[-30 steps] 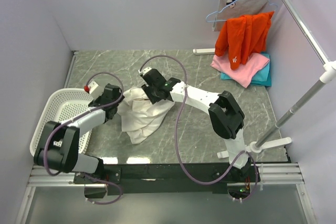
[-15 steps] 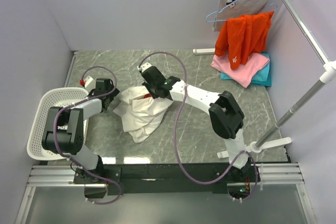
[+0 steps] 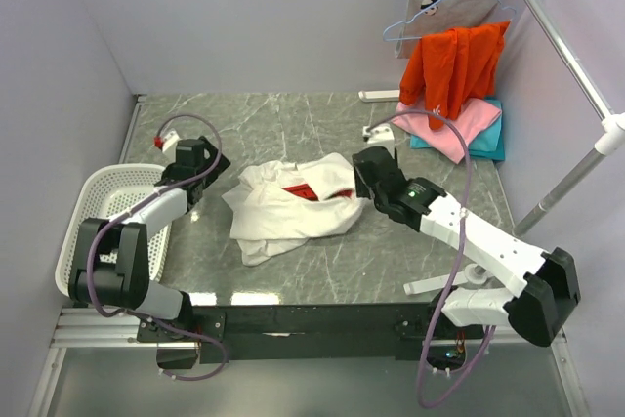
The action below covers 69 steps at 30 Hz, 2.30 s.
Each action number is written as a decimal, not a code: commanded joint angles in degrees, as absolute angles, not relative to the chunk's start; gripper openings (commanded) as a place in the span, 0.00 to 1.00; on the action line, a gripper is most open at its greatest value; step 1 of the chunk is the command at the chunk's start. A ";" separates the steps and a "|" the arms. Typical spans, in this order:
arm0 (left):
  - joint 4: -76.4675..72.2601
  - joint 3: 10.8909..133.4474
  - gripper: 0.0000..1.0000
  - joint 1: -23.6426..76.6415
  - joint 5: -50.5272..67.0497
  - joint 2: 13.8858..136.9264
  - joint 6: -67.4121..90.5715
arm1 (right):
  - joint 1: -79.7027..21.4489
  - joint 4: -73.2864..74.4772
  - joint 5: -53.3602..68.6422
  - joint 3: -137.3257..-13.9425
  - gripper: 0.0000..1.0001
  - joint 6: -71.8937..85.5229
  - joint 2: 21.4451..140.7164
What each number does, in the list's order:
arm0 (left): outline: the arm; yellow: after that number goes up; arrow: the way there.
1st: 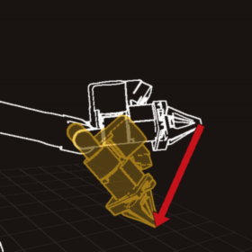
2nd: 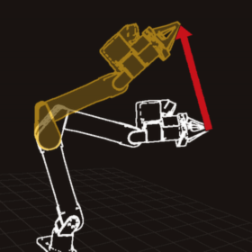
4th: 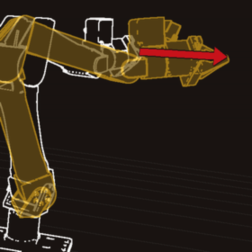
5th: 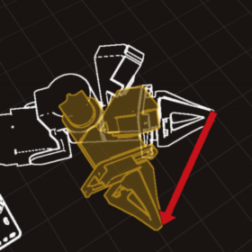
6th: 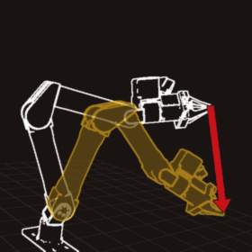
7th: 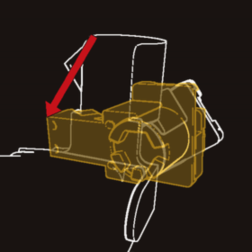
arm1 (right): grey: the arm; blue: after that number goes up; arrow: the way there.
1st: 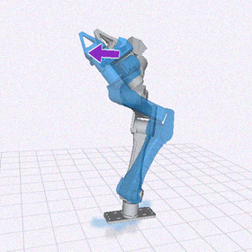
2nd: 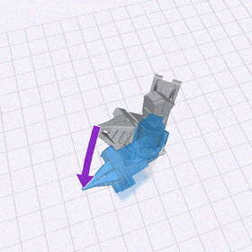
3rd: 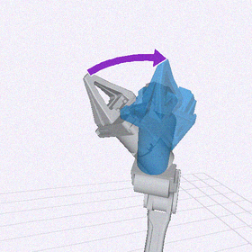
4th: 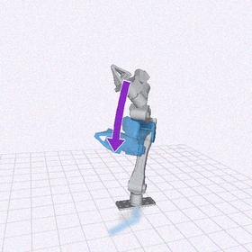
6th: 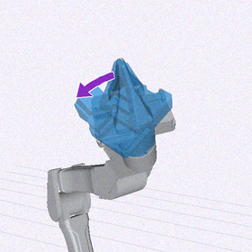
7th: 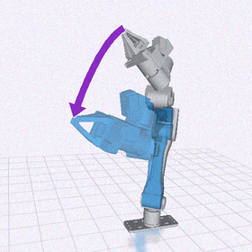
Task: Fold and stack the t-shirts
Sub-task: Flatten out the tshirt
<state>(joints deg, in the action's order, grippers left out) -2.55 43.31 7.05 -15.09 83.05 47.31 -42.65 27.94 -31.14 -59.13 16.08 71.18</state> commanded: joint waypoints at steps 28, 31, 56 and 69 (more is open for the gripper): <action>-7.82 50.89 0.77 18.19 -13.00 101.16 45.35 | -42.36 25.49 -16.52 -76.20 0.07 11.69 105.56; -6.86 50.10 0.01 18.28 -14.32 98.28 46.23 | -42.36 25.93 -18.28 -75.24 0.00 12.13 101.53; 22.58 62.58 0.01 18.28 -13.01 50.88 37.88 | -43.50 40.88 -8.54 -67.34 0.00 16.61 52.29; 16.36 54.49 0.01 18.28 -12.48 55.00 37.72 | -46.66 33.31 2.19 -59.41 0.00 15.99 60.55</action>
<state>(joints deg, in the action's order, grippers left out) 22.09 52.38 19.09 -9.76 52.95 40.88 -45.21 34.83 -5.15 -55.57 18.15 59.13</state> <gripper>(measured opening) 0.034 0.018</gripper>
